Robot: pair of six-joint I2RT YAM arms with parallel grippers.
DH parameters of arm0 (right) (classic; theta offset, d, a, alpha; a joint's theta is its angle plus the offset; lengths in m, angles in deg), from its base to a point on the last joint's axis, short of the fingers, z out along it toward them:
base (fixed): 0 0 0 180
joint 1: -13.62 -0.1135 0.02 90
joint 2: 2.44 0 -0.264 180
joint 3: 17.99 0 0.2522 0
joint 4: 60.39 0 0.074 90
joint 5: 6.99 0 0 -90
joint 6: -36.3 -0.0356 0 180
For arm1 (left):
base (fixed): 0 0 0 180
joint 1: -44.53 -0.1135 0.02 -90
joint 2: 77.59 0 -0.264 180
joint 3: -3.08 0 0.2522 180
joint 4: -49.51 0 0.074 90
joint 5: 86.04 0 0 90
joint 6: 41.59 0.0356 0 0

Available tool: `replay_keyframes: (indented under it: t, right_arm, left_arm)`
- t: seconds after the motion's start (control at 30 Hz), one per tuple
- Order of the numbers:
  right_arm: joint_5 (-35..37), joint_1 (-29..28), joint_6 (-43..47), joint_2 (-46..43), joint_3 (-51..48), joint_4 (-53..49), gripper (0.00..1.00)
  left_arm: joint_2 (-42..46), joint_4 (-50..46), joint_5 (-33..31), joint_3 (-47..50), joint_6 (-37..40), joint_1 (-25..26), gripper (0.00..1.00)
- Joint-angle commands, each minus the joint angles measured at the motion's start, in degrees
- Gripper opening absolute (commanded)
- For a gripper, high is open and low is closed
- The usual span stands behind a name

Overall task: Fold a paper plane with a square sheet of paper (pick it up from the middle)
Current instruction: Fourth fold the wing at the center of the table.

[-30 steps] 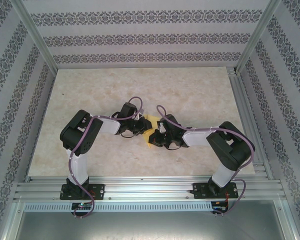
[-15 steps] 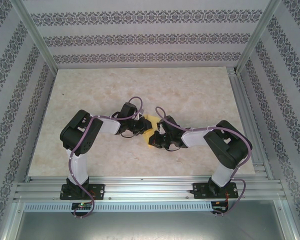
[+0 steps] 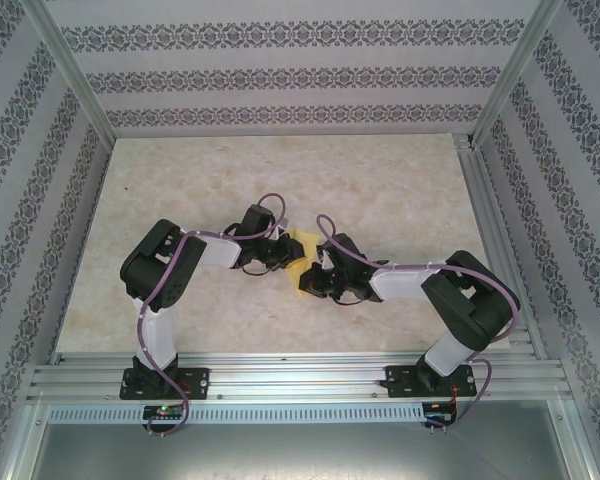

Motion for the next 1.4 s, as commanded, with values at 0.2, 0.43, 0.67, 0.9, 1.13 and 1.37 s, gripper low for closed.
replay_keyframes:
  t: [0.2, 0.43, 0.67, 0.9, 1.13, 1.37]
  right_arm:
    - [0.2, -0.8, -1.5, 6.1, 0.4, 1.4, 0.04]
    - [2.6, -1.2, -1.4, 5.0, -3.5, 0.1, 0.03]
    - [3.2, -1.9, 0.5, -2.7, 1.6, -5.7, 0.04]
    - [5.0, -0.7, 1.8, -3.4, 5.0, -7.0, 0.05]
    - [3.8, -0.4, 0.5, 3.5, 5.5, -2.0, 0.05]
    - [4.5, 0.4, 1.3, 7.8, 2.2, -1.8, 0.04]
  left_arm:
    - [-1.6, -2.9, -0.7, -0.7, 2.0, 0.8, 0.19]
    - [-1.5, -3.0, -0.7, -0.6, 2.1, 0.8, 0.19]
    - [-1.3, -3.0, -0.7, -0.4, 2.0, 0.8, 0.19]
    - [-1.0, -2.7, -0.8, -0.3, 1.7, 0.8, 0.19]
    - [-1.0, -2.8, -0.5, -0.6, 1.8, 0.8, 0.19]
    - [-0.6, -2.6, 0.2, -0.9, 1.6, 0.8, 0.19]
